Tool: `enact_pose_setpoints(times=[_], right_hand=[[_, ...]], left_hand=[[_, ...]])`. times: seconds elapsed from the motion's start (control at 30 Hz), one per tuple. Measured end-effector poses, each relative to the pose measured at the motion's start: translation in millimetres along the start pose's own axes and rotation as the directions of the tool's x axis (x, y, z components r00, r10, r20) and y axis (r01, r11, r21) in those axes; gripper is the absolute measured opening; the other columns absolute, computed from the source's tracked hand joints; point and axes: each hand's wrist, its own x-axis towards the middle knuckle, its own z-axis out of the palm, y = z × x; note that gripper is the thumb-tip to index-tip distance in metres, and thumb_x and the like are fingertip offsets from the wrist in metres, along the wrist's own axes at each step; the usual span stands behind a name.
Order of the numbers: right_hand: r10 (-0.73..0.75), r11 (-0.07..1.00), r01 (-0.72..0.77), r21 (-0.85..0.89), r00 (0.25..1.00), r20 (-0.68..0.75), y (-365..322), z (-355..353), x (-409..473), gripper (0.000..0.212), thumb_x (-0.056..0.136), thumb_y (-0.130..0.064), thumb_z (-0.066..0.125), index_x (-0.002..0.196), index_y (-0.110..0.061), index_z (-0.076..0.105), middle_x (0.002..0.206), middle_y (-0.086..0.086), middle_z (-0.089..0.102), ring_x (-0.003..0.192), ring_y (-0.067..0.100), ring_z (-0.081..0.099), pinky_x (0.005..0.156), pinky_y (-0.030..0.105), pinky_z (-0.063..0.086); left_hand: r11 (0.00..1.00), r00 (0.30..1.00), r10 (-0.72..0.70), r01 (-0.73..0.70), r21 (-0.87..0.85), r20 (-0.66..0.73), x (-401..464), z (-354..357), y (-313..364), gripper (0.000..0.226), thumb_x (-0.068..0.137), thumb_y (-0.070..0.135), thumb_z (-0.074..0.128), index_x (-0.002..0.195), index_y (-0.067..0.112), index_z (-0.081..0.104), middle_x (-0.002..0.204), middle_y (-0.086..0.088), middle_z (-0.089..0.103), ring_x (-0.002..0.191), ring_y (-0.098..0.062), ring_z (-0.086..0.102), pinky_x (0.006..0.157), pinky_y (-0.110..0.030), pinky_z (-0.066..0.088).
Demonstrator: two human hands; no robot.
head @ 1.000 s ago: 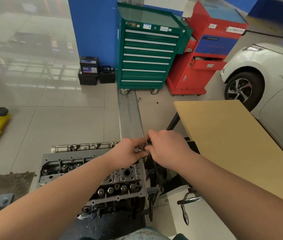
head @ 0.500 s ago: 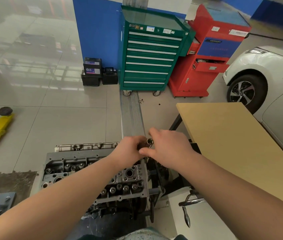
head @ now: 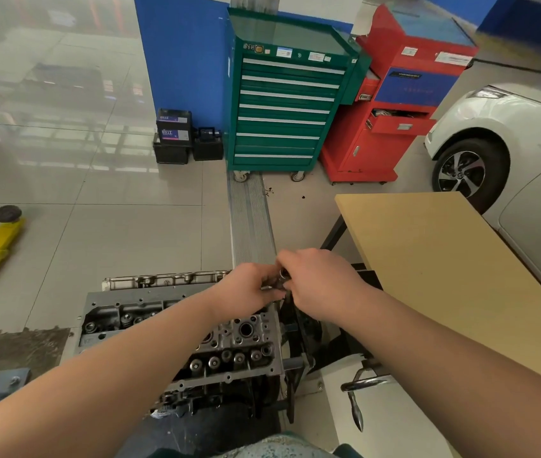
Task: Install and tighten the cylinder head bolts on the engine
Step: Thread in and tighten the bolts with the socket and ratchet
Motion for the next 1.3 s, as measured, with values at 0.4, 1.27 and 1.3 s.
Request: enact_pose_setpoints(times=[0.4, 1.27, 1.3], right_hand=[[0.001, 0.999, -0.004, -0.037, 0.997, -0.078, -9, 12, 8, 0.025, 0.105, -0.042, 0.051, 0.11, -0.018, 0.049, 0.082, 0.0, 0.054, 0.071, 0.021, 0.054, 0.051, 0.03, 0.035], [-0.001, 0.954, 0.099, 0.283, 0.945, -0.328, -32, 16, 4, 0.019, 0.1, -0.02, 0.064, 0.118, -0.015, 0.06, 0.106, -0.001, 0.065, 0.082, 0.009, 0.054, 0.067, 0.016, 0.038], [-0.027, 0.953, 0.122, 0.279, 0.946, -0.322, -36, 15, 6, 0.02, 0.1, -0.019, 0.064, 0.119, -0.014, 0.061, 0.108, 0.0, 0.065, 0.084, 0.009, 0.054, 0.07, 0.018, 0.039]], left_hand=[[0.994, 0.993, 0.055, -0.044, 0.101, -0.108, -1, 0, -1, 0.045, 0.088, 0.011, 0.073, 0.064, 0.039, 0.046, 0.059, 0.016, 0.057, 0.056, 0.001, 0.053, 0.051, -0.016, 0.032], [0.666, 0.92, -0.343, 0.379, 0.642, -0.187, -121, 6, -128, 0.116, 0.072, 0.105, 0.008, 0.162, 0.038, -0.018, 0.168, 0.007, -0.032, 0.153, -0.025, -0.036, 0.125, -0.059, -0.017], [0.665, 0.918, -0.35, 0.382, 0.642, -0.184, -121, 6, -129, 0.116, 0.072, 0.106, 0.008, 0.162, 0.038, -0.019, 0.167, 0.007, -0.034, 0.152, -0.025, -0.037, 0.125, -0.059, -0.018]])
